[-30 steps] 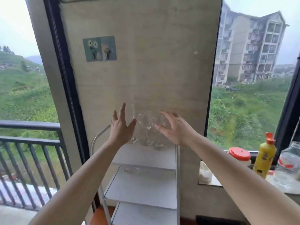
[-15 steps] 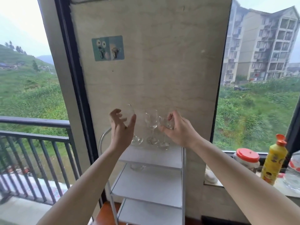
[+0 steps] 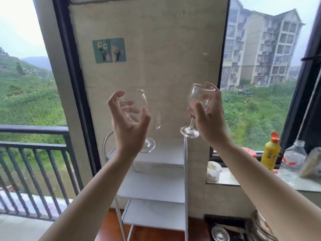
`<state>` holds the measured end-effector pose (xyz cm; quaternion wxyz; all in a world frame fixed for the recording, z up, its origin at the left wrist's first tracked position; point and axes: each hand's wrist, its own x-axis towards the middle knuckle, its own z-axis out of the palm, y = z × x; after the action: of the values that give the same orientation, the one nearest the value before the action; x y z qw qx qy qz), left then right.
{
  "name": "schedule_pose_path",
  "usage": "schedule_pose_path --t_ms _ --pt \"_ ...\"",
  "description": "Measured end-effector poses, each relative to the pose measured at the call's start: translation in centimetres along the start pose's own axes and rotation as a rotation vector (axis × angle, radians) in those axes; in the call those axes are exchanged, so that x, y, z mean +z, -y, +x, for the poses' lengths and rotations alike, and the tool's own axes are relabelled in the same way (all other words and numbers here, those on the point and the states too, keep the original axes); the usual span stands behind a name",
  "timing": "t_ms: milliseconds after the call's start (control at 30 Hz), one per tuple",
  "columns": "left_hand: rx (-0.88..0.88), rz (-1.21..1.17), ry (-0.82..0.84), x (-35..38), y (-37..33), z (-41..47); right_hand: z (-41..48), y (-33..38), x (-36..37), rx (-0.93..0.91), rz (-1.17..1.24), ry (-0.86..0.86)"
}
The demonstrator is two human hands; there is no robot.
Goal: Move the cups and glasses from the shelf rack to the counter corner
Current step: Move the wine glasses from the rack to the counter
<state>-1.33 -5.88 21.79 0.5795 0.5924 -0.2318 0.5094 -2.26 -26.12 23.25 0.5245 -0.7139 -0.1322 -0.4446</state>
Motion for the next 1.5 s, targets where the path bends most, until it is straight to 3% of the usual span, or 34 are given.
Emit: schedule_pose_path --t_ms 267,433,667,833,1100,1333,1500 --pt "-0.017 -0.419 0.171 11.1 -6.4 -9.2 -6.3 0.2 -15.3 -0.009 -0.322 -0.257" --pt "-0.149 -0.610 0.373 17.1 -14.2 -16.6 -11.9 3.0 -27.9 0.054 -0.490 -0.409" --pt "-0.201 -0.769 0.607 22.6 -30.8 -25.1 -21.1 12.6 -46.3 0.019 -0.638 -0.639" --pt "-0.278 -0.930 0.715 24.4 -44.7 -34.3 -30.4 21.3 -58.1 0.018 -0.751 -0.706" --pt "-0.417 -1.178 0.957 26.0 -65.8 -49.3 -46.3 34.1 -74.6 0.148 -1.009 -0.869" --pt "-0.393 -1.285 1.205 28.9 -79.8 -60.5 -57.0 40.5 -86.0 0.209 -1.160 -1.095" --pt "-0.389 -1.395 1.287 32.4 -89.7 -67.4 -61.5 43.5 -94.5 0.244 -1.249 -1.197"
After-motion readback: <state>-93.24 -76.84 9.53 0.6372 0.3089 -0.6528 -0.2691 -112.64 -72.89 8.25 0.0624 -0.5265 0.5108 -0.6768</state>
